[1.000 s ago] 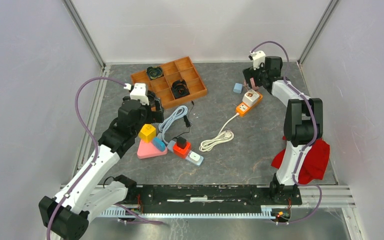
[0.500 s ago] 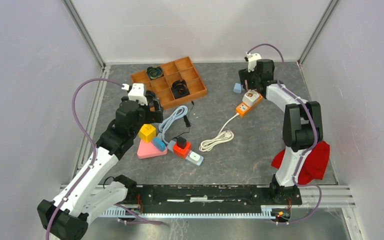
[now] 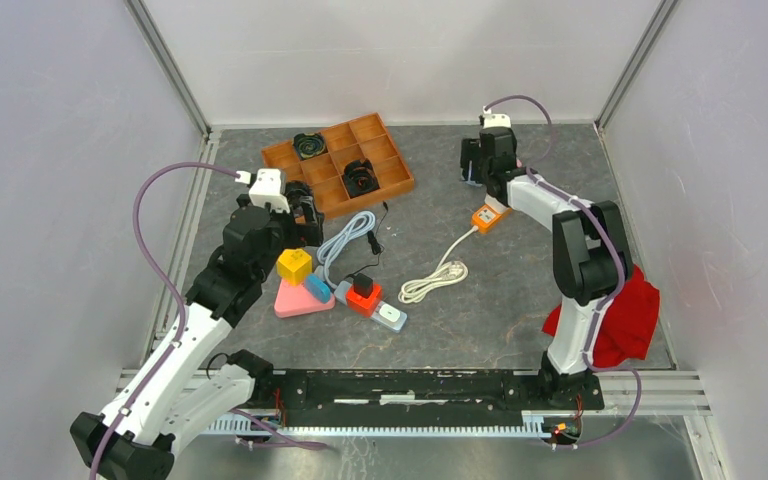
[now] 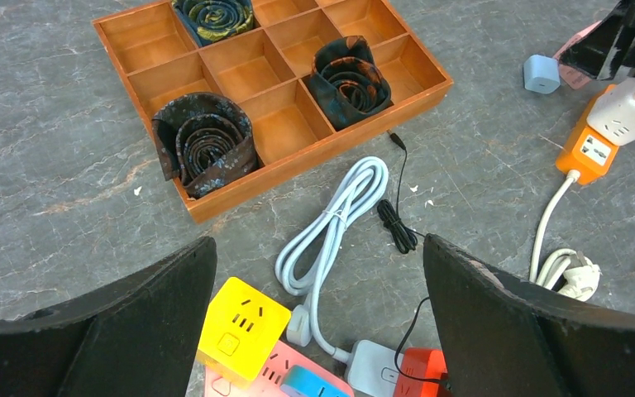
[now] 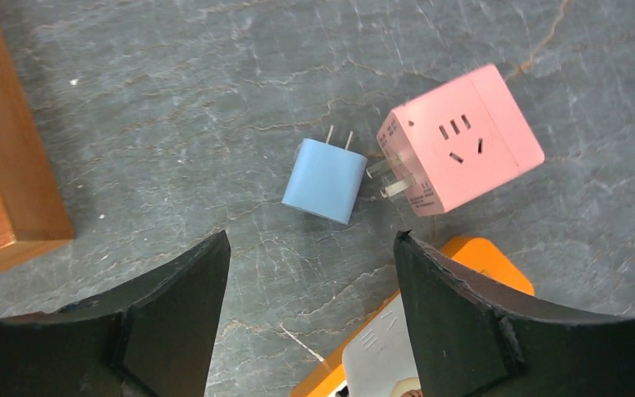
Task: Insert the plug
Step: Pick up the plug from the center of the board.
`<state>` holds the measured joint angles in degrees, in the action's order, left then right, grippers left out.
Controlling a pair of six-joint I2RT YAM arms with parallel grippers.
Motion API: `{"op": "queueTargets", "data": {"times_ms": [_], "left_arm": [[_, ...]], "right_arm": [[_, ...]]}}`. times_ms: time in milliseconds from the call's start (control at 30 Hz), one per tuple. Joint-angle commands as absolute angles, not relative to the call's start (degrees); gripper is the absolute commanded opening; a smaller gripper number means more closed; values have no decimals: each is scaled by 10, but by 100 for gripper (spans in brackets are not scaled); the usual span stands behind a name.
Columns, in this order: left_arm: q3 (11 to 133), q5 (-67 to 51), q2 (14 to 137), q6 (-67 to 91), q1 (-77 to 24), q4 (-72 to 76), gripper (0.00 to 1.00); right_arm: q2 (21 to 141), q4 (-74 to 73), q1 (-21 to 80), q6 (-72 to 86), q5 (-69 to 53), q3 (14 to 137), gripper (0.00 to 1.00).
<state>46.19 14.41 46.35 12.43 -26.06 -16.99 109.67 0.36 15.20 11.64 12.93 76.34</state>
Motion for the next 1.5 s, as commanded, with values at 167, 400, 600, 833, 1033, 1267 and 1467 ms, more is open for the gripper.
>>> {"op": "queueTargets", "data": {"times_ms": [167, 400, 600, 833, 1033, 1267, 1467], "left_arm": [[458, 133, 460, 135, -260, -143, 100], [458, 131, 462, 136, -260, -141, 100], [457, 143, 460, 132, -261, -142, 100], [459, 160, 454, 139, -260, -145, 100], [452, 152, 446, 137, -261, -136, 99], [453, 136, 450, 146, -260, -135, 96], [433, 89, 438, 136, -260, -100, 93]], "right_arm": [[1152, 14, 161, 207, 193, 791, 78], [1199, 4, 161, 216, 209, 837, 77], [1243, -27, 163, 217, 214, 883, 76], [1261, -24, 165, 197, 233, 890, 71], [1251, 18, 165, 131, 219, 871, 49], [1160, 74, 168, 39, 94, 783, 35], [1078, 39, 180, -29, -5, 744, 32]]}}
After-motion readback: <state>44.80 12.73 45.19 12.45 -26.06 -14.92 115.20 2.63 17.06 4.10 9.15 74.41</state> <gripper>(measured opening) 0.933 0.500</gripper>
